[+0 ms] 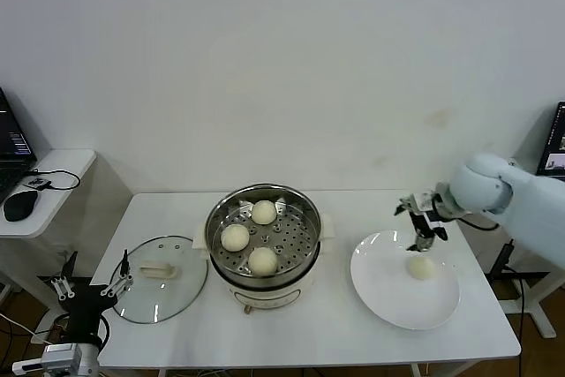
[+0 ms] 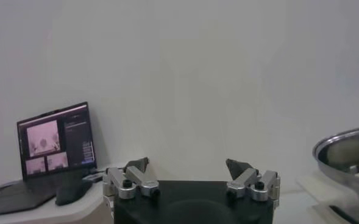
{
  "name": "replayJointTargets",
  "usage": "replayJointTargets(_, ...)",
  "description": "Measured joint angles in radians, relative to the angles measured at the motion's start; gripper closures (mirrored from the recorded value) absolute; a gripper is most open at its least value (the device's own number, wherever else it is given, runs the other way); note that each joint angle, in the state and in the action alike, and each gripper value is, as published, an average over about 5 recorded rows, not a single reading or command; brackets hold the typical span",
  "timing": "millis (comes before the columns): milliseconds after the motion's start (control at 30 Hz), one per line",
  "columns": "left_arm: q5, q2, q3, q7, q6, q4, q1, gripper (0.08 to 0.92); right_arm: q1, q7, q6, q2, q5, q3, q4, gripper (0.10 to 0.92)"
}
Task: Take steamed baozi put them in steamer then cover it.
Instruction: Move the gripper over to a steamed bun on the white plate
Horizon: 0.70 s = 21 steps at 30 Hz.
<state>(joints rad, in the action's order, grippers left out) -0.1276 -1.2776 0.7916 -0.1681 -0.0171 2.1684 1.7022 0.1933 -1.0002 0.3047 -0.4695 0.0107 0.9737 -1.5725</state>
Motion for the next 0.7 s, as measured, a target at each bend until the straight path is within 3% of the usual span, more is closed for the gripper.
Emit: replayJointTargets(700,0.004,-0.007,0.006,-0.001,-0.001,0.003,0.01,0.177,-0.306,0.022,-0.044,-0.067,0.17,-0.187,0.226,0.209)
